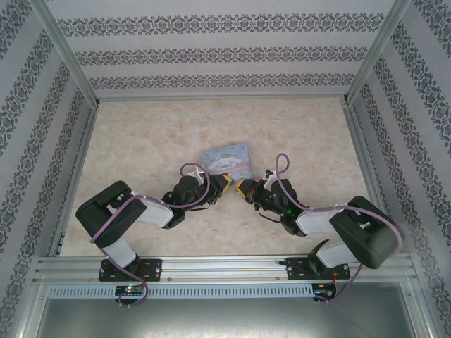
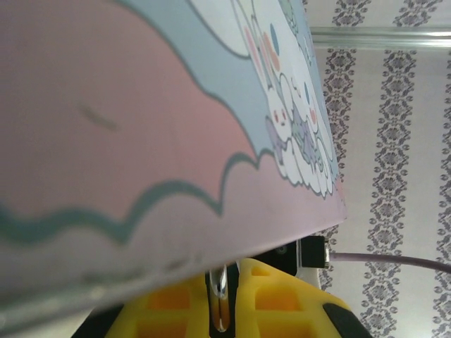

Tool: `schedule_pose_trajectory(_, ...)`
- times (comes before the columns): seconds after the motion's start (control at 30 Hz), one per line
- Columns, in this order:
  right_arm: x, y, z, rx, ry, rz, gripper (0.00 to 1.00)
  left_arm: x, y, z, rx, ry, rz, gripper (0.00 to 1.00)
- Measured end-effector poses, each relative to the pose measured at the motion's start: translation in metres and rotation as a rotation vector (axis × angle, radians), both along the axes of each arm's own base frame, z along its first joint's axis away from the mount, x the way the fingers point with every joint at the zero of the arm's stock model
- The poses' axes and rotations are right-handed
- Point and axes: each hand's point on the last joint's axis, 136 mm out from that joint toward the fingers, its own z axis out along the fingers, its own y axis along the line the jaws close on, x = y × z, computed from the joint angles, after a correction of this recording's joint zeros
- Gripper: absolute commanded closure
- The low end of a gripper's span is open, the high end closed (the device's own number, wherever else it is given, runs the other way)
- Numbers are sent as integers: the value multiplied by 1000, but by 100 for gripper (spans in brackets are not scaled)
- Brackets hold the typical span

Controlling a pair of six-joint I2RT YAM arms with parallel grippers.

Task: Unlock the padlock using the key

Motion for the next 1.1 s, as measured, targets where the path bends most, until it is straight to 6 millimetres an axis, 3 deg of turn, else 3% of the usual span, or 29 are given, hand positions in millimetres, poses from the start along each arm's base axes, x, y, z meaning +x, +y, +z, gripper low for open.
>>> schedule_pose_trajectory(1.1,29,10,12,149,32,41,100,19,16,13,-38,9,120,100)
